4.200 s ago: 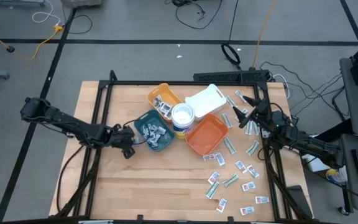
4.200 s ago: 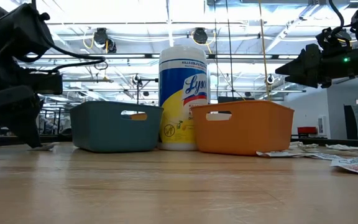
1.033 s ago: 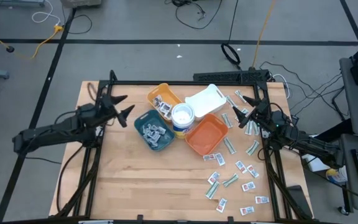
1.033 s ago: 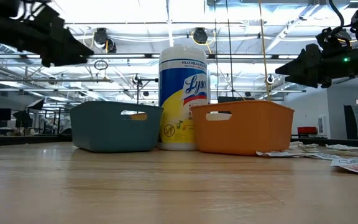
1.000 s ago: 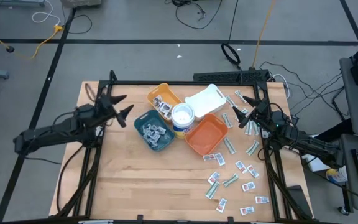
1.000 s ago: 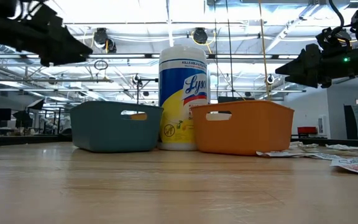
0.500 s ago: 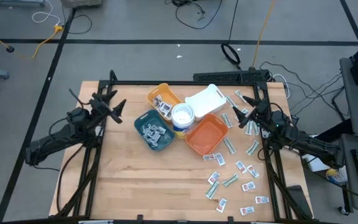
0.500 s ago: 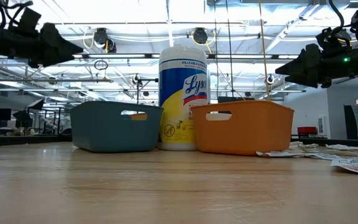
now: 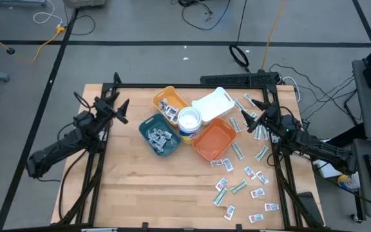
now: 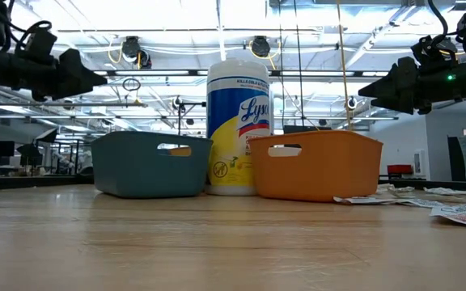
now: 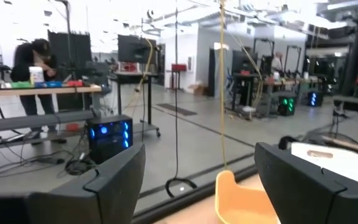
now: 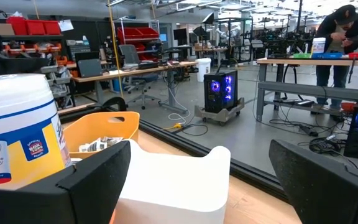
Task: Pick & Place First Aid Supplies
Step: Put the green bandage into the white bin
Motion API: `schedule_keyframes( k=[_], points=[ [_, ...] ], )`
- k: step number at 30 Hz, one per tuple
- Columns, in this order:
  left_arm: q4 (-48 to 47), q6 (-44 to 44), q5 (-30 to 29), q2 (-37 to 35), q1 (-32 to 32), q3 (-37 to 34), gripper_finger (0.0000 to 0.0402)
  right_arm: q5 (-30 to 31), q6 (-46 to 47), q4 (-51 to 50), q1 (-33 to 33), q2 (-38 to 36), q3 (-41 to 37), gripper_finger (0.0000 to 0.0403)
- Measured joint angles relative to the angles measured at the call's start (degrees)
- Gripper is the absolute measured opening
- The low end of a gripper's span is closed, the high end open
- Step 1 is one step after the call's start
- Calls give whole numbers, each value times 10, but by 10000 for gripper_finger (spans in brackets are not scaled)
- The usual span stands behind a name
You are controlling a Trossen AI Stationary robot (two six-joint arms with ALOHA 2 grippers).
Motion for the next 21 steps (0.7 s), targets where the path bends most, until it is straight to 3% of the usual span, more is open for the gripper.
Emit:
schedule_keyframes(
  k=[13,21],
  points=[
    [22,-1,0,0,18,-8,328,0,0,0,0,0,0,377],
    [10,-2,1,15,18,-7,314,0,0,0,0,0,0,377]
  ],
)
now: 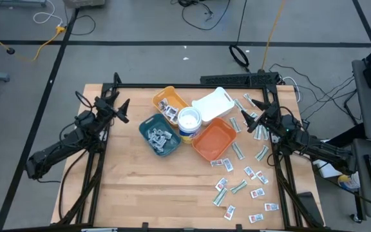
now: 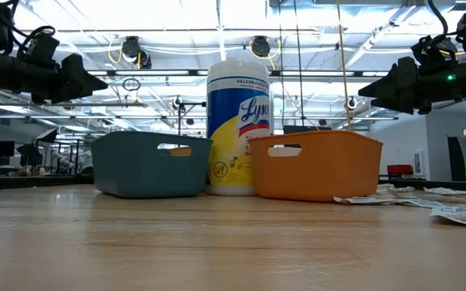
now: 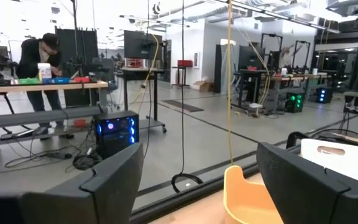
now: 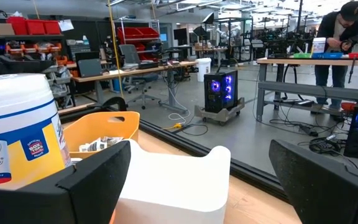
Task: Pick & Place First Aid Supplies
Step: Put the green bandage into the white bin
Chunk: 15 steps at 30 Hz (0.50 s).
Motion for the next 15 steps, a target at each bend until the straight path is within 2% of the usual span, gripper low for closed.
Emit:
schedule_keyframes(
  k=[7,15],
  points=[
    [2,0,0,6,0,0,306,0,0,0,0,0,0,377],
    [2,0,0,6,0,0,321,0,0,0,0,0,0,377]
  ],
)
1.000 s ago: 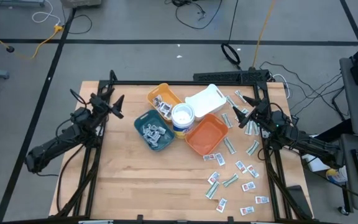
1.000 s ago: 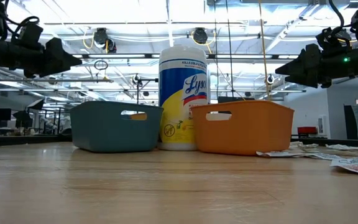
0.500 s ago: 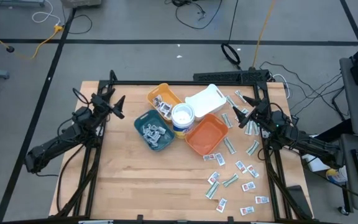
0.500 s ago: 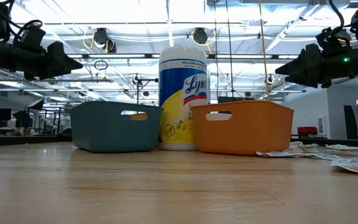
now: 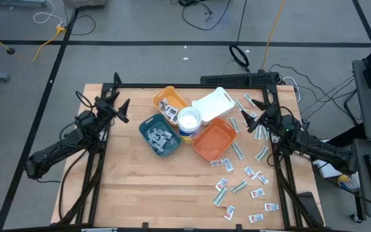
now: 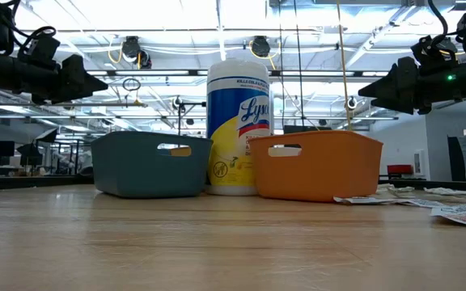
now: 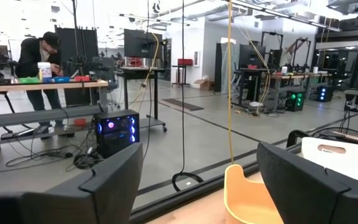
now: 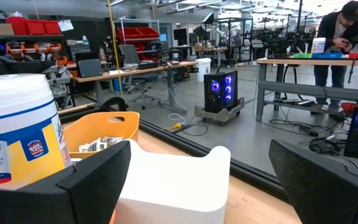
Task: Pick & Place First Aid Supplies
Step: Put the green bandage into the white bin
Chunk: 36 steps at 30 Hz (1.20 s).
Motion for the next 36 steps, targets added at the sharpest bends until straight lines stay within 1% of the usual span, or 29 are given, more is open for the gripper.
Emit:
schedule_keyframes(
  k=[7,14,18,21,25,28,32,36],
  points=[
    [0,0,0,0,0,0,330,0,0,0,0,0,0,377],
    [0,0,0,0,0,0,318,0,41,3,0,0,0,377],
    [0,0,0,0,0,0,311,0,45,0,0,0,7,377],
    [1,0,0,0,0,0,308,11,53,-40,0,13,38,377],
    [0,0,0,0,0,0,314,78,70,-128,0,53,97,377],
    [0,0,0,0,0,0,321,119,119,-186,0,96,153,377],
    [0,0,0,0,0,0,329,125,175,-260,0,163,218,377],
    [0,0,0,0,0,0,333,120,263,-313,0,228,270,377]
  ],
)
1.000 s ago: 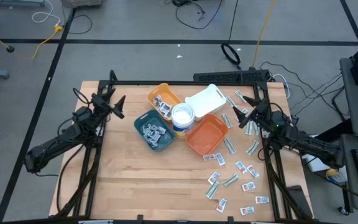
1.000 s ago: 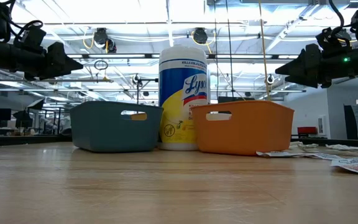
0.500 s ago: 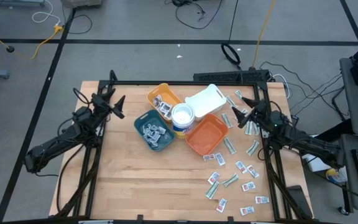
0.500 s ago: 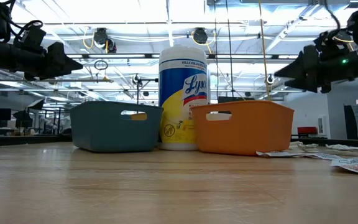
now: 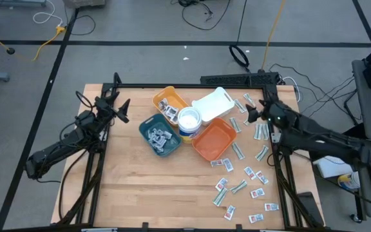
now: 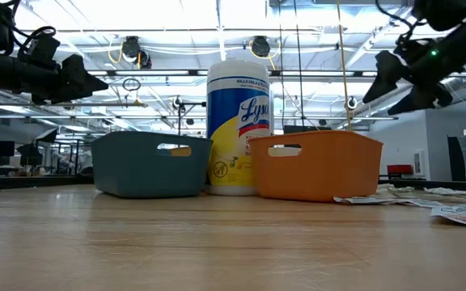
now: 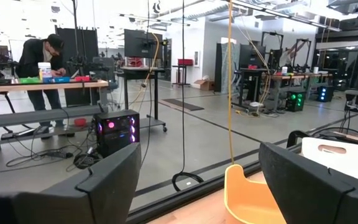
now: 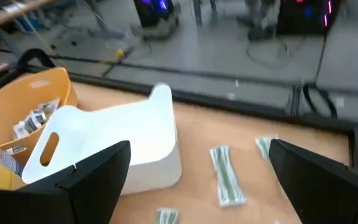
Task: Pick & Place First Aid Supplies
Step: Put the green bandage into the white bin
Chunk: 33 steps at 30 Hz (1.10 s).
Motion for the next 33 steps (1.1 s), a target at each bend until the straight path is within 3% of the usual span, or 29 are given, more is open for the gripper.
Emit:
schedule_keyframes(
  k=[12,20,27,33],
  points=[
    [0,0,0,0,0,0,314,-64,164,-150,-3,179,183,377],
    [0,0,0,0,0,0,316,-138,146,-289,-62,302,296,377],
    [0,0,0,0,0,0,330,-146,88,-296,-149,358,304,377],
    [0,0,0,0,0,0,329,-205,48,-271,-264,408,304,377]
  ],
)
